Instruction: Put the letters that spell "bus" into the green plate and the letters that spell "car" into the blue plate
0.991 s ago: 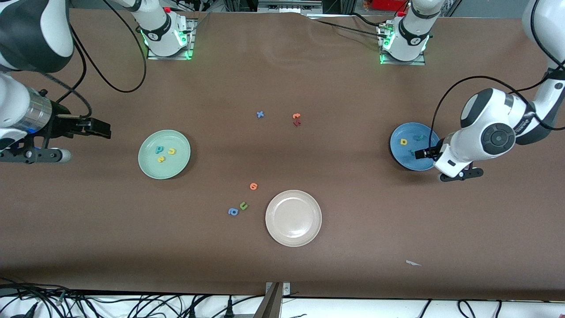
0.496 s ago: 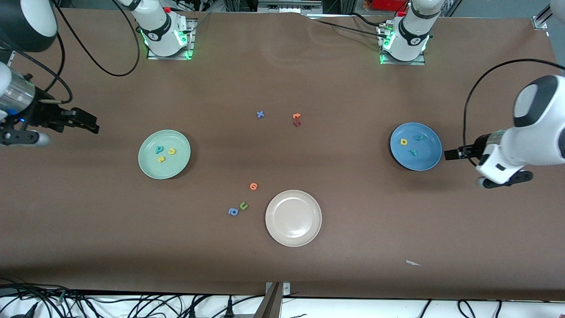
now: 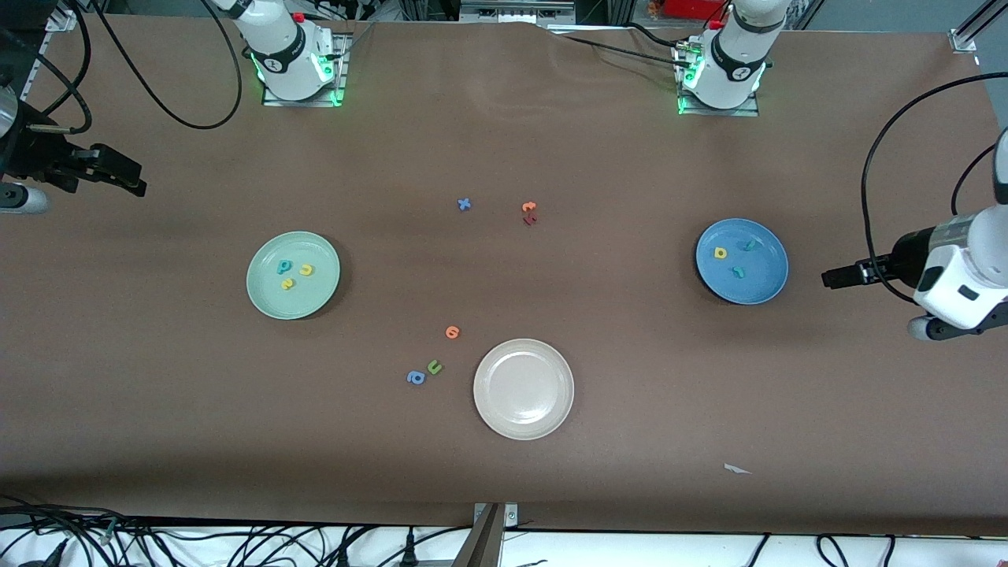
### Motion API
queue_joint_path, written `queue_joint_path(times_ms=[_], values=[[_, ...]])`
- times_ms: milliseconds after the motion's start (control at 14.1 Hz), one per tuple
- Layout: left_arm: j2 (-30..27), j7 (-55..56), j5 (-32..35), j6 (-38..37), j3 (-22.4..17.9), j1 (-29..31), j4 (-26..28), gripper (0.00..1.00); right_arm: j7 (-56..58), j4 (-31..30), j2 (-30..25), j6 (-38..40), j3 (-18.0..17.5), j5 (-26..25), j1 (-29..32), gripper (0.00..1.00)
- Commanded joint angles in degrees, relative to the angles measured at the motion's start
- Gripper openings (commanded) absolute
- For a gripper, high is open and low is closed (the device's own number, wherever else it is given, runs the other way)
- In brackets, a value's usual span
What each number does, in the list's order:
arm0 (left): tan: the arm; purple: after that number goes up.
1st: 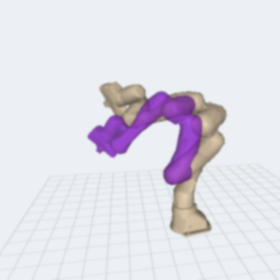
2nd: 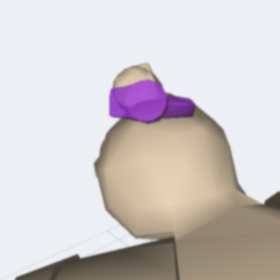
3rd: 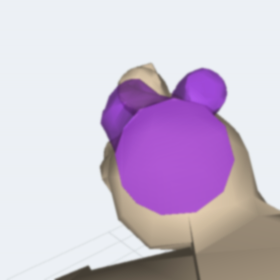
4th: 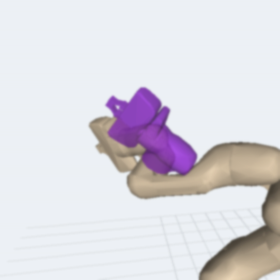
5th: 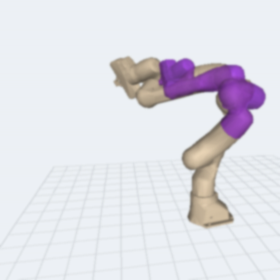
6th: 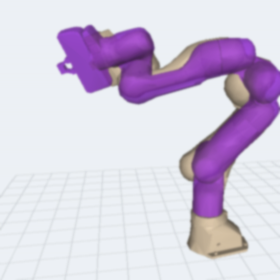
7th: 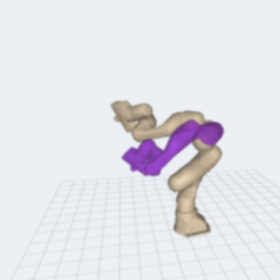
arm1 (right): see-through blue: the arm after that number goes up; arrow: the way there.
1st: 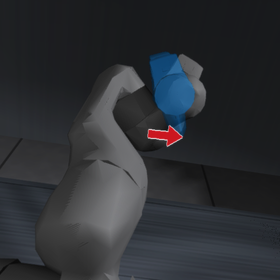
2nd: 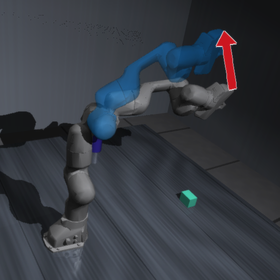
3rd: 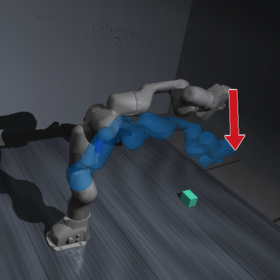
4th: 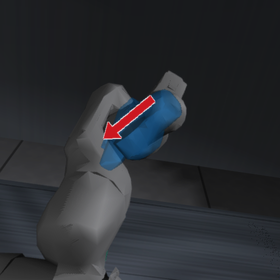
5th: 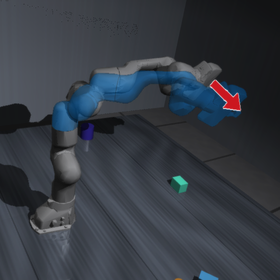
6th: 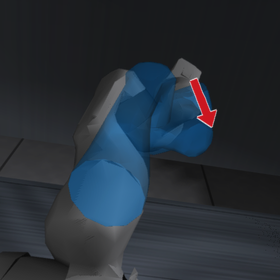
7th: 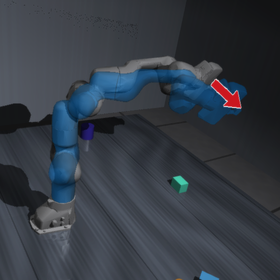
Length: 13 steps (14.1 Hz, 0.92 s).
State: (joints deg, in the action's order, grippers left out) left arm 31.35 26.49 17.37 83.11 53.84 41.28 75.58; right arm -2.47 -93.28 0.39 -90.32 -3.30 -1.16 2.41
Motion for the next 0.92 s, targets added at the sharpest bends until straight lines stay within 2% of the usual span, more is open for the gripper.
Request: queue_joint_path(times_ms=[0, 212, 566, 637, 850], values=[[0.03, -1.36, -4.87, -6.02, -10.91, -10.04, -7.97, 1.00, -1.40, 0.90, 0.22, -1.35, 1.27, -0.08, -2.23, 1.00], [-1.63, -1.45, -9.18, -6.74, -22.24, -19.88, -11.41, 1.00, -0.26, 0.82, 0.40, -4.96, 4.26, 0.27, -2.32, 1.00], [-6.99, -5.83, -23.93, -6.12, -46.15, -34.83, -10.19, 1.00, -0.43, 0.99, 0.58, -3.64, 4.36, 3.00, -2.50, 1.00], [-8.13, -7.23, -25.09, -5.51, -49.15, -36.77, -8.53, 1.00, -0.69, 0.90, 0.58, -3.64, 4.36, 2.91, -2.67, 1.00], [-14.36, -7.69, -25.19, 2.81, -49.97, -37.58, 1.64, 1.00, -1.13, 0.99, 0.23, -3.38, 3.22, 2.47, -2.76, 1.00]])
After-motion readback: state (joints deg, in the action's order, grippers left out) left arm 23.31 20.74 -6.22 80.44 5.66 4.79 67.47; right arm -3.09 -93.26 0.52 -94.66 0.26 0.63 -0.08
